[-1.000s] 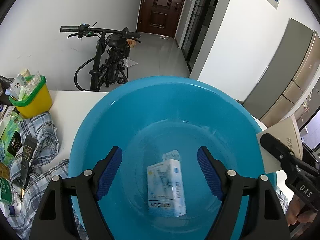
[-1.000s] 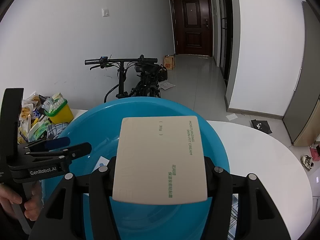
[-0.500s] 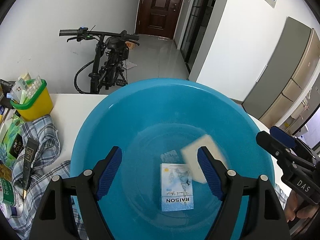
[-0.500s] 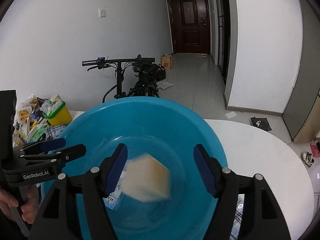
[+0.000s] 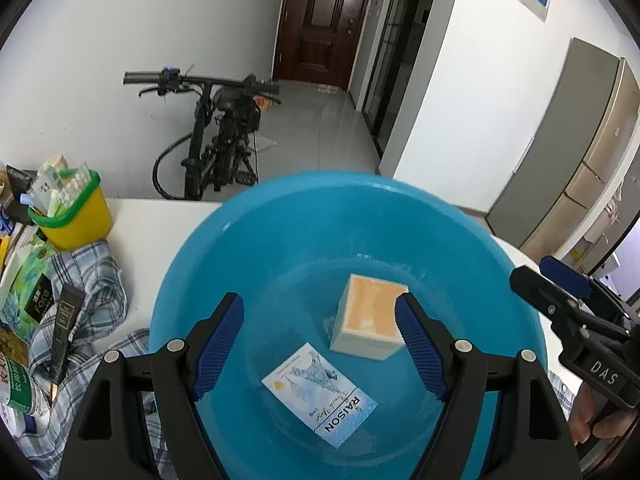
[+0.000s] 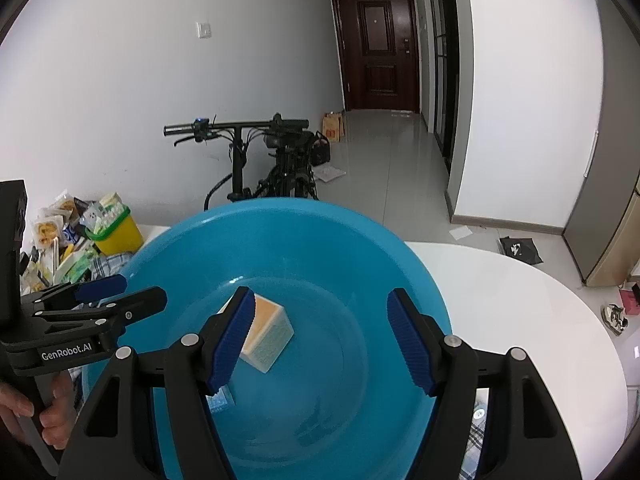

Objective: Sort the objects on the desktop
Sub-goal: 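Open the right tool to drop the cream box into the basin, then raise both tools away from the basin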

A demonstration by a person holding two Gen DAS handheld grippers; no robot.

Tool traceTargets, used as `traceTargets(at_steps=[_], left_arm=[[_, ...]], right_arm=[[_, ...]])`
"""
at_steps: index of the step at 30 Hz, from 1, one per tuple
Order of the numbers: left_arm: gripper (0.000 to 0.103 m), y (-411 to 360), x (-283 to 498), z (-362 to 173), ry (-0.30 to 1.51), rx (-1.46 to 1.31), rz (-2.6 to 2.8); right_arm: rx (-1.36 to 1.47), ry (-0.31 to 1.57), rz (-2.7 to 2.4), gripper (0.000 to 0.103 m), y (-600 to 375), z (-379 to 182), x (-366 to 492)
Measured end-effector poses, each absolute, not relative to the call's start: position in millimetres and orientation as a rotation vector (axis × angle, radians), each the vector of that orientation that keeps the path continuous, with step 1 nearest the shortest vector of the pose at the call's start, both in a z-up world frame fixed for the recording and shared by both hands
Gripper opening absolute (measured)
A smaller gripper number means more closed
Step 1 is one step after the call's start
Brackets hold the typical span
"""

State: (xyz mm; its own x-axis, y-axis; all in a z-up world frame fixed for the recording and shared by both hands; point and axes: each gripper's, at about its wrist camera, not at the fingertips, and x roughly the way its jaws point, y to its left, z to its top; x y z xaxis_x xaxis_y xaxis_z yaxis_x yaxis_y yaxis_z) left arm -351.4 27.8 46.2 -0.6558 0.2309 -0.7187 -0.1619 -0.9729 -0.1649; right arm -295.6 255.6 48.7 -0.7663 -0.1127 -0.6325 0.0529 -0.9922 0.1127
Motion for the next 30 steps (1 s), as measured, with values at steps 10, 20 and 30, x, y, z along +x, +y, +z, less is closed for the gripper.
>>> traceTargets(at_steps=[10,20,30], left_arm=[[0.088,24,-312,92,-0.058,-0.775,2.866],[0.103,-2,-277,127,-0.171,-0.404,2.949],[0.103,11,-260,141,-0.055,-0.396,2.971]], right_arm=[[0.784,-0.148,-2.987,0.100,260,77,-273],[0.429,-0.204,-3.081,0.103,268,114,-236],[0.436,-0.187,-3.088,0.103,268,120,-236]])
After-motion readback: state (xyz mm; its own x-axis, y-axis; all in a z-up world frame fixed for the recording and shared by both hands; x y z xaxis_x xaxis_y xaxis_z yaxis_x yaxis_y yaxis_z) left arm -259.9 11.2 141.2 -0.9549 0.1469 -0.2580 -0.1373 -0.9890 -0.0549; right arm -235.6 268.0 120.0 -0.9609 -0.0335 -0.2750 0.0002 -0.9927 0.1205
